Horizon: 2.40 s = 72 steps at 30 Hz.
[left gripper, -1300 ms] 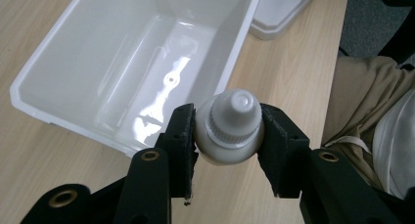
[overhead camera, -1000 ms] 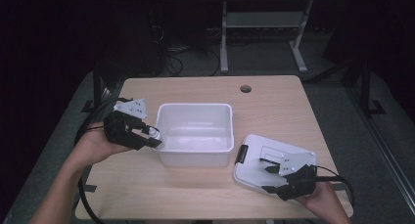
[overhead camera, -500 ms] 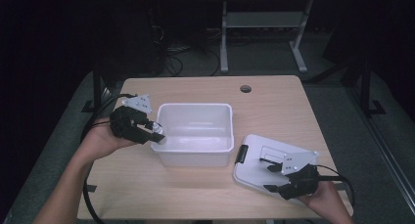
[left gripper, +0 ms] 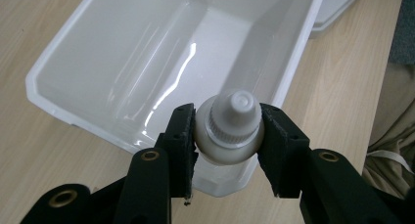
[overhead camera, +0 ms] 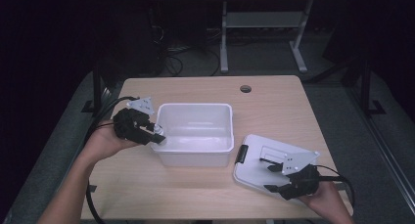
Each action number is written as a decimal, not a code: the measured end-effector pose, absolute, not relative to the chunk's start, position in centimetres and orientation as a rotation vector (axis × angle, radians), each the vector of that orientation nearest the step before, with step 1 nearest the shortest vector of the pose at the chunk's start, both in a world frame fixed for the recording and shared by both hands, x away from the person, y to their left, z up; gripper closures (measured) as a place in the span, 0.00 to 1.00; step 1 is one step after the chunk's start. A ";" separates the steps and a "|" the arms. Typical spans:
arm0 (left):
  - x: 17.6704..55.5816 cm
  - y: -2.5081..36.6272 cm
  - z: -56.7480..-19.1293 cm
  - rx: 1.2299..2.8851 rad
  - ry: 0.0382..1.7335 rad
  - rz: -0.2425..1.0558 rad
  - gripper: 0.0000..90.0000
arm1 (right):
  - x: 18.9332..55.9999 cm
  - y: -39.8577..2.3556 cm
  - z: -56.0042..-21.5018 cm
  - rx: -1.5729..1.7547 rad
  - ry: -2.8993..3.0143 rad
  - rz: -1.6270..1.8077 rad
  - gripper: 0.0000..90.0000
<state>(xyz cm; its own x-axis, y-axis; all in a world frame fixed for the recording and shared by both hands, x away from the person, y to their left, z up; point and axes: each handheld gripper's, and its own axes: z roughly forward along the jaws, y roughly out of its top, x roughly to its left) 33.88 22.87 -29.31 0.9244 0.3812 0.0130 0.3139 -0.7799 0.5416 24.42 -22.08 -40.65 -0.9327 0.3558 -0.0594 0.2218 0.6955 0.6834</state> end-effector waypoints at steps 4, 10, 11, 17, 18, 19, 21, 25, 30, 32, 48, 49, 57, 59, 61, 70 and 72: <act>33.9 22.8 -29.6 2.531 0.497 0.166 0.66 | 24.4 -22.1 -40.7 0.468 2.719 1.059 0.44; 34.1 22.8 -30.2 2.532 0.507 0.163 0.66 | 24.4 -22.0 -40.8 0.470 2.726 1.061 0.44; 34.2 22.8 -30.3 2.534 0.512 0.160 0.66 | 24.4 -22.0 -40.8 0.471 2.726 1.062 0.44; 34.3 22.7 -31.0 2.548 0.520 0.162 0.66 | 24.5 -21.9 -40.9 0.466 2.730 1.057 0.44; 34.4 22.6 -31.0 2.549 0.519 0.162 0.66 | 24.5 -21.9 -40.9 0.469 2.731 1.055 0.44; 34.4 22.6 -31.0 2.548 0.520 0.162 0.66 | 24.5 -21.9 -40.9 0.471 2.732 1.056 0.44; 34.4 22.5 -31.1 2.546 0.517 0.159 0.66 | 24.5 -21.9 -41.0 0.466 2.732 1.056 0.44; 34.5 22.2 -31.4 2.555 0.520 0.160 0.66 | 24.6 -21.9 -40.9 0.466 2.731 1.057 0.44; 34.7 22.0 -31.7 2.559 0.521 0.157 0.66 | 24.6 -21.9 -41.0 0.461 2.733 1.058 0.44; 34.7 22.0 -31.7 2.562 0.519 0.159 0.66 | 24.6 -21.9 -41.0 0.461 2.733 1.060 0.44; 34.9 22.4 -33.4 2.528 0.563 0.140 0.66 | 24.7 -21.9 -41.2 0.468 2.743 1.064 0.44; 34.9 22.5 -33.6 2.535 0.563 0.134 0.66 | 24.7 -21.9 -41.2 0.468 2.744 1.065 0.44; 35.1 22.4 -34.0 2.542 0.561 0.147 0.66 | 24.7 -21.8 -41.3 0.463 2.748 1.063 0.44; 35.1 22.3 -34.1 2.538 0.567 0.152 0.66 | 24.7 -21.8 -41.3 0.462 2.749 1.062 0.44; 35.2 22.3 -34.1 2.538 0.566 0.160 0.66 | 24.7 -21.8 -41.4 0.461 2.750 1.062 0.44; 35.4 21.9 -34.6 2.540 0.576 0.204 0.66 | 24.7 -21.8 -41.4 0.467 2.753 1.062 0.44; 35.4 21.9 -34.5 2.540 0.574 0.205 0.66 | 24.7 -21.8 -41.4 0.472 2.752 1.065 0.44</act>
